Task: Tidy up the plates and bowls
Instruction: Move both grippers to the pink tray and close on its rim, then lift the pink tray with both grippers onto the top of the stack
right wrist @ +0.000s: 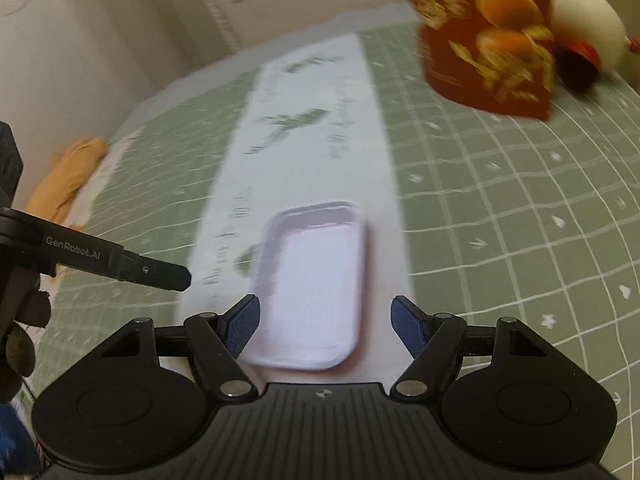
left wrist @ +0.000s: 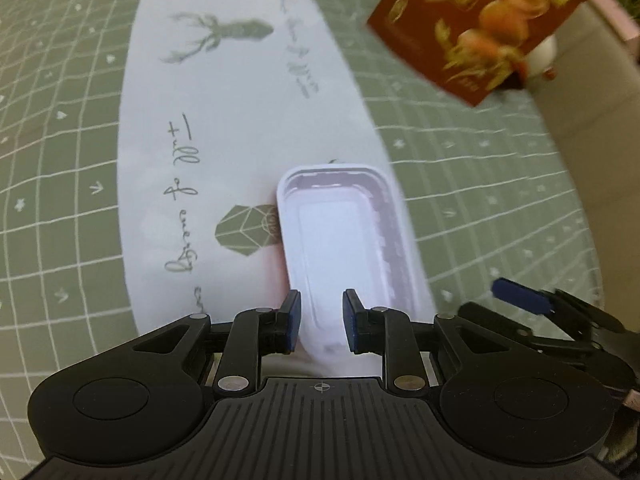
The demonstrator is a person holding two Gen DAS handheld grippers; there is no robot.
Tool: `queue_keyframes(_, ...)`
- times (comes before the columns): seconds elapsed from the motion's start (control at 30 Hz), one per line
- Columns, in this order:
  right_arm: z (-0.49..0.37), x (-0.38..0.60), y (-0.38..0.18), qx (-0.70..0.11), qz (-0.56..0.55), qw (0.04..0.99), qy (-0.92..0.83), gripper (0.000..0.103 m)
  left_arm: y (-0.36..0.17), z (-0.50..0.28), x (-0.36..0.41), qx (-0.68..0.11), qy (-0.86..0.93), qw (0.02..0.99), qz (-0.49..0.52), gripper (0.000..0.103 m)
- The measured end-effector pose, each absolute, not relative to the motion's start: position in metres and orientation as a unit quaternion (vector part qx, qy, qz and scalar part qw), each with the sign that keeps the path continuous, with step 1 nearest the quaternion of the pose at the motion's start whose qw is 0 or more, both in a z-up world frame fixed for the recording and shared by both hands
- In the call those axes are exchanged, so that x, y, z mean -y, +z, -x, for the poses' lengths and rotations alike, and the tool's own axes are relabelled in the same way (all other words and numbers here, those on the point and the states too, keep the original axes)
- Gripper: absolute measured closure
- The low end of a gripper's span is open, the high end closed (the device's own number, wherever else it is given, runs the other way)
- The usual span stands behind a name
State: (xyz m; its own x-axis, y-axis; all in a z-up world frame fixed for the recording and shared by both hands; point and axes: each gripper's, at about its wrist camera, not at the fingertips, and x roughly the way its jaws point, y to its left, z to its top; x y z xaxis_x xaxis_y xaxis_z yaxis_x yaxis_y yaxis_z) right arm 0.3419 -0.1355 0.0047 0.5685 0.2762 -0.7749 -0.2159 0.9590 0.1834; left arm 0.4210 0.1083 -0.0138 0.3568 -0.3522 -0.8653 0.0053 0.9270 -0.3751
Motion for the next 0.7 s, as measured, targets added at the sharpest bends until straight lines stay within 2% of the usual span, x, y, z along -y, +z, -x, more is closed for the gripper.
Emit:
queue_keyframes(0.07,-0.358,0.143,-0.01,-0.455,-0.047,0.881,0.122,0.031,-0.032,-0.437,-0.105,-0.583,-0.103,0.792,0.152,0.078)
queue_keyframes(0.27,-0.398,0.14,-0.066,-0.503,-0.07,0.852,0.126,0.056,-0.074,-0.466,-0.103,-0.623,-0.095,0.761,0.156,0.078)
queue_keyframes(0.43,-0.403,0.128,-0.087,-0.517,-0.06,0.842,0.139,0.067,-0.098,-0.476,-0.097,-0.647,-0.107,0.738,0.158,0.079)
queue_keyframes(0.47,-0.403,0.125,-0.085,-0.517,-0.056,0.843,0.139,0.074,-0.097,-0.475,-0.096,-0.645,-0.107,0.74,0.159,0.08)
queue_keyframes(0.5,-0.402,0.121,-0.081,-0.518,-0.051,0.842,0.142,0.076,-0.092,-0.474,-0.095,-0.639,-0.107,0.745,0.157,0.08)
queue_keyframes(0.7,-0.371,0.103,-0.006,-0.434,-0.007,0.89,0.143,0.076,-0.002,-0.42,-0.119,-0.532,-0.146,0.815,0.175,0.08)
